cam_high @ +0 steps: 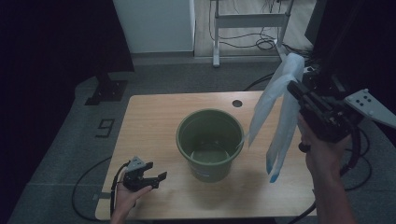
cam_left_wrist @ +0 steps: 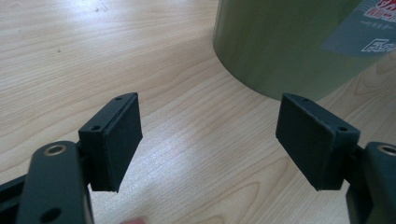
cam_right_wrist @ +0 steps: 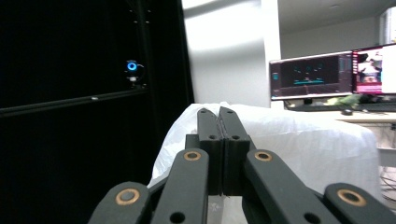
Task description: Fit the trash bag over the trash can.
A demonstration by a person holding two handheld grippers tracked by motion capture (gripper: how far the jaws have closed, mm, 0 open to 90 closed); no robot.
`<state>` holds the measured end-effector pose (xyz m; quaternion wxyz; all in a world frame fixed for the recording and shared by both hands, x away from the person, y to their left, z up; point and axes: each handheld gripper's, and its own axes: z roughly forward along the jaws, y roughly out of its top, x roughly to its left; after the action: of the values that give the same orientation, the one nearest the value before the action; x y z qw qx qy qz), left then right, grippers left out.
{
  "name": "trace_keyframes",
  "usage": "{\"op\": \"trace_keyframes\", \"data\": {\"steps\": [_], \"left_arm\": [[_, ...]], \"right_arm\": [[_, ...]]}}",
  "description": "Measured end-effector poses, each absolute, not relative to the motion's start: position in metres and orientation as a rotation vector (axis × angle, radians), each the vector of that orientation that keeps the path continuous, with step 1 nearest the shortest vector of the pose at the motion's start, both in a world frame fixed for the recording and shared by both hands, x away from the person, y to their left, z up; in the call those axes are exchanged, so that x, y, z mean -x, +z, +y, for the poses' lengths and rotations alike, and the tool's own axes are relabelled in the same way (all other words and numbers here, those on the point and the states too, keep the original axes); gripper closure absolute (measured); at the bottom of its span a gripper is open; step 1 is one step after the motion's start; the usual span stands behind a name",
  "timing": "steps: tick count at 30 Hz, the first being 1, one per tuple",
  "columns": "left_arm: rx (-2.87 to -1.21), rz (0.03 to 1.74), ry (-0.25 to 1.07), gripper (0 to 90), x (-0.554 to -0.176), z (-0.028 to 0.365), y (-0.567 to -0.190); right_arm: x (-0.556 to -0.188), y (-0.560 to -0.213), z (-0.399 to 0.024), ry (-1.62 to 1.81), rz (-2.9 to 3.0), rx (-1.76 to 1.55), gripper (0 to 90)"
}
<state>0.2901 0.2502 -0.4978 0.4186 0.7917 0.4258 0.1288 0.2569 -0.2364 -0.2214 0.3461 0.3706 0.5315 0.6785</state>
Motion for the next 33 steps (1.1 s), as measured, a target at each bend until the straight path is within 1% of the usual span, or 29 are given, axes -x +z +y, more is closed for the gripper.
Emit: {"op": "trace_keyframes", "data": {"steps": [6,13,20,27,30,33], "left_arm": [[-1.971,1.077,0.317,22.1,-0.291,0.253,-0.499],[-1.97,1.081,0.317,22.3,-0.291,0.254,-0.5],[-1.97,1.079,0.32,22.3,-0.292,0.256,-0.5],[-1.99,1.082,0.322,22.3,-0.294,0.256,-0.502],[-1.99,1.081,0.318,22.3,-0.292,0.256,-0.503],[-1.992,1.081,0.321,22.3,-0.292,0.255,-0.502]], "right_arm": [[-0.264,-0.208,-0.208,1.787,1.416,-0.898,88.3],[-0.272,-0.215,-0.173,1.807,1.498,-0.869,88.3],[-0.265,-0.214,-0.165,1.822,1.514,-0.849,88.3],[-0.26,-0.213,-0.174,1.812,1.514,-0.854,88.2],[-0.262,-0.22,-0.179,1.82,1.522,-0.884,88.2],[-0.264,-0.235,-0.178,1.798,1.553,-0.902,88.0]]}}
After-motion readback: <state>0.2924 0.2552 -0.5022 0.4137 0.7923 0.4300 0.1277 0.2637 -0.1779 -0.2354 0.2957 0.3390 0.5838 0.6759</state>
